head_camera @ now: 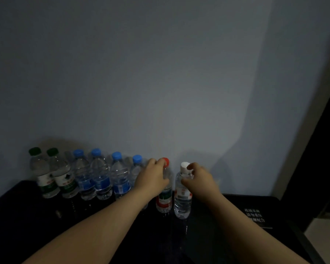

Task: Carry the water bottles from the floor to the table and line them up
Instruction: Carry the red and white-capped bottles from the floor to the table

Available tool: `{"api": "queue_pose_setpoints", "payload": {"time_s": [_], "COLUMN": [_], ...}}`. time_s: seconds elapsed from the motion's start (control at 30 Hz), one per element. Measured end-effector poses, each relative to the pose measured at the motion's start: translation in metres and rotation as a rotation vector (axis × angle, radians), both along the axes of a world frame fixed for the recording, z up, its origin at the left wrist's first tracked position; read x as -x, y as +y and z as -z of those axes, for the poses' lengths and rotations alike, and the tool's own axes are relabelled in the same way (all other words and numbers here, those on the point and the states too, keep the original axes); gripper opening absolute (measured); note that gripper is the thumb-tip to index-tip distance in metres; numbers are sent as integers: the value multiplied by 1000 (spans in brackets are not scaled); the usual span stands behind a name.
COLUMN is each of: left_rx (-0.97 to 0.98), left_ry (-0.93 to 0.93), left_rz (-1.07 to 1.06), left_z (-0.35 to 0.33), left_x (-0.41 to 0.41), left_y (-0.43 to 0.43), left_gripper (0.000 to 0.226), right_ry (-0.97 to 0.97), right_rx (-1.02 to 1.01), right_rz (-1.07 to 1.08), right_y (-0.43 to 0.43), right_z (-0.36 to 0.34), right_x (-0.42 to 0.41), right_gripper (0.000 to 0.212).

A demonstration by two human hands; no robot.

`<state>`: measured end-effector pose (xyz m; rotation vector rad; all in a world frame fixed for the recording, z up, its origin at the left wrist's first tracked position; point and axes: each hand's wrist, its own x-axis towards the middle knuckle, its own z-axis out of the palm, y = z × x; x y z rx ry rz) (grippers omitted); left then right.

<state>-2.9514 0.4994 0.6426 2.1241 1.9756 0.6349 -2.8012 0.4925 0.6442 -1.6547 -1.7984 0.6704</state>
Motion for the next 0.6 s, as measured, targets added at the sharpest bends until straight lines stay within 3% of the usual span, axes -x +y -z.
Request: {"api": "queue_pose_setpoints", "payload": {"time_s": [0.17,0.37,0.6], "left_rx": [-2,-25,9], "left_ry": [36,7,11], "left_rz": [74,171,252], "left_z": [-6,-3,10], "left_x": [1,2,10], "left_y": [-40,-82,-153], "left_gripper": [35,23,26], "right_ry": [-156,-162,-218], "right_rx": [-14,-23,4], "right_rz": [-52,-12,115], "right_y": [-40,-93,-160], "right_z": [-7,-4,16], "right_x": [-1,-2,1], "right_gripper": [39,32,41]}}
